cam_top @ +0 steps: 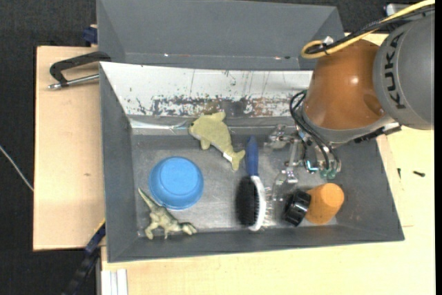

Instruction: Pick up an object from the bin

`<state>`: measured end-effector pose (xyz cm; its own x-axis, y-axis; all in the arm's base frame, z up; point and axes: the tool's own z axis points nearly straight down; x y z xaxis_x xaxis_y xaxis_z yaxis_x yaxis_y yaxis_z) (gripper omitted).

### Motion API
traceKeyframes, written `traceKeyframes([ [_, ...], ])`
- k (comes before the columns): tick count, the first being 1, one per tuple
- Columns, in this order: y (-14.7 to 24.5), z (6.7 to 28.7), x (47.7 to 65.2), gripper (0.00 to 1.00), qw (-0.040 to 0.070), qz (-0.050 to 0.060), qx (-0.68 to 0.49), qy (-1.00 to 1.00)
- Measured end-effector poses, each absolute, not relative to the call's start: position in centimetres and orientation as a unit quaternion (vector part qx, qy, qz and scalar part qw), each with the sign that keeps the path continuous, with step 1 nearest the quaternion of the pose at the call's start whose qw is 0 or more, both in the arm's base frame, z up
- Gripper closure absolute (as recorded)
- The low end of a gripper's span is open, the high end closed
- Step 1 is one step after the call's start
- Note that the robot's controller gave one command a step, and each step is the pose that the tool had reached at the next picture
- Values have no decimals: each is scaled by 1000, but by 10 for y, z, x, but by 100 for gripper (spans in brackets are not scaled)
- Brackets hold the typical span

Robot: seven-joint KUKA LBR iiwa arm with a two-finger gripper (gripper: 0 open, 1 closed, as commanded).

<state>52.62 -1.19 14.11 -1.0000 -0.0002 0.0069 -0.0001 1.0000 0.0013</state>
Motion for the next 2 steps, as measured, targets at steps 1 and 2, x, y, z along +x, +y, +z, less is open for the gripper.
traceKeyframes([
  [1, 71, 72, 585, 0, -9, -2, 89, -996],
  [2, 68, 74, 583, 100, -5, -1, 86, -996],
])
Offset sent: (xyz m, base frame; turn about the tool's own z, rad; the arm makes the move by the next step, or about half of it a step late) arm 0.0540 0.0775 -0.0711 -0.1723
